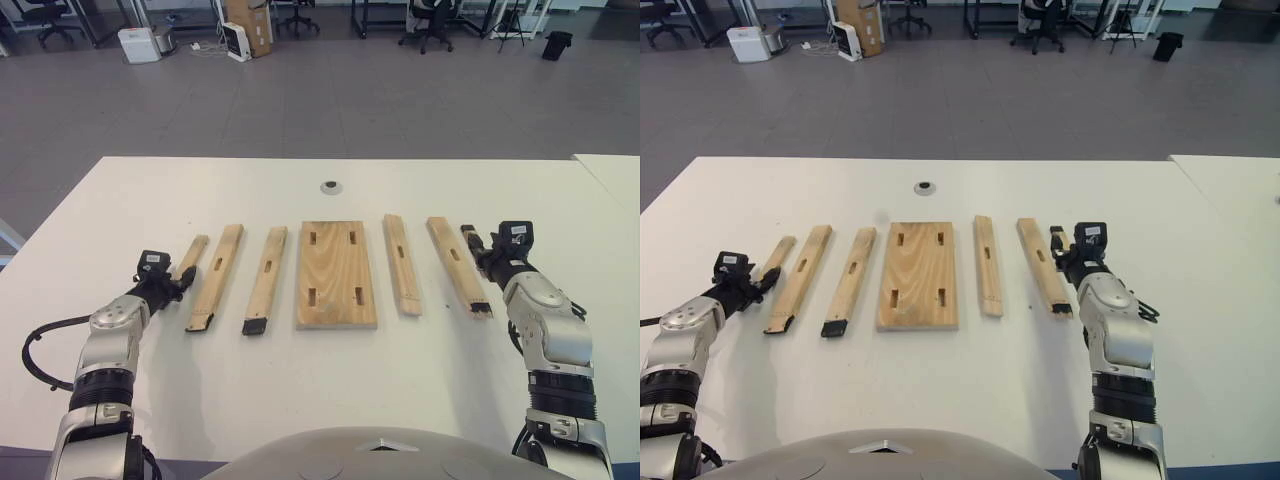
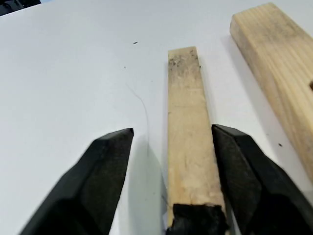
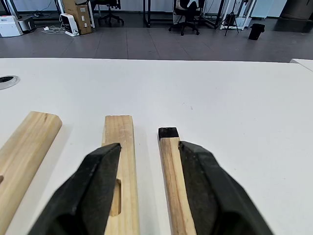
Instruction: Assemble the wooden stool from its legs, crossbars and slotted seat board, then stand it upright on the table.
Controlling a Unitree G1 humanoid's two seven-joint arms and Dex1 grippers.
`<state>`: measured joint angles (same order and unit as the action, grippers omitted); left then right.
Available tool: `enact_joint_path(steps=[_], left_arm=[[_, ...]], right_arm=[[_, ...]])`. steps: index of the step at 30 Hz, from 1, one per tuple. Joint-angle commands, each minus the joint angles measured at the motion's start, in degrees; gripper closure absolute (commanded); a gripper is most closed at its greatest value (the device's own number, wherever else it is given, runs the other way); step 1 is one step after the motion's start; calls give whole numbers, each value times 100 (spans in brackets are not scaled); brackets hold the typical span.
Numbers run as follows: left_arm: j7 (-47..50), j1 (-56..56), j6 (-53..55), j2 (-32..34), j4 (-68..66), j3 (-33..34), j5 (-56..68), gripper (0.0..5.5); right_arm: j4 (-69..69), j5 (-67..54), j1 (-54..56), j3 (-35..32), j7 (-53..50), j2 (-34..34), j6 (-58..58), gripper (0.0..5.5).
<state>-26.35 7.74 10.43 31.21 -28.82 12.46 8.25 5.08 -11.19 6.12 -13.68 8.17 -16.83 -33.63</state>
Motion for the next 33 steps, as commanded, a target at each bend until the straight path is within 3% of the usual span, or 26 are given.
enact_joint_path(steps=[1, 8, 12, 17, 21, 26, 33], left_arm=[[-74, -1, 184, 69, -203, -61, -61, 306], [-170, 207, 1, -28, -344, -202, -97, 420], [42, 863, -372, -405, -473, -36, 193, 421], [265, 1746, -1090, -985, 849, -37, 524, 421], [-264, 1709, -948, -1361, 2141, -799, 685, 421], [-390, 1730, -873, -1966, 2875, -1671, 621, 421], [-768, 1738, -774, -2211, 3097, -1965, 931, 421]], right_arm=[[-22, -27, 8, -87, -87, 48, -57, 329], [28, -115, 23, -228, -190, 154, -138, 329], [159, -272, 120, -525, -395, 318, -66, 329], [662, -970, 1096, -639, -314, 361, -451, 329], [1446, -2646, 2170, -621, -468, 1129, -1373, 329], [1867, -3753, 2599, -479, -953, 1612, -2034, 329], [1859, -4593, 2651, -438, -1193, 1658, -2079, 329]])
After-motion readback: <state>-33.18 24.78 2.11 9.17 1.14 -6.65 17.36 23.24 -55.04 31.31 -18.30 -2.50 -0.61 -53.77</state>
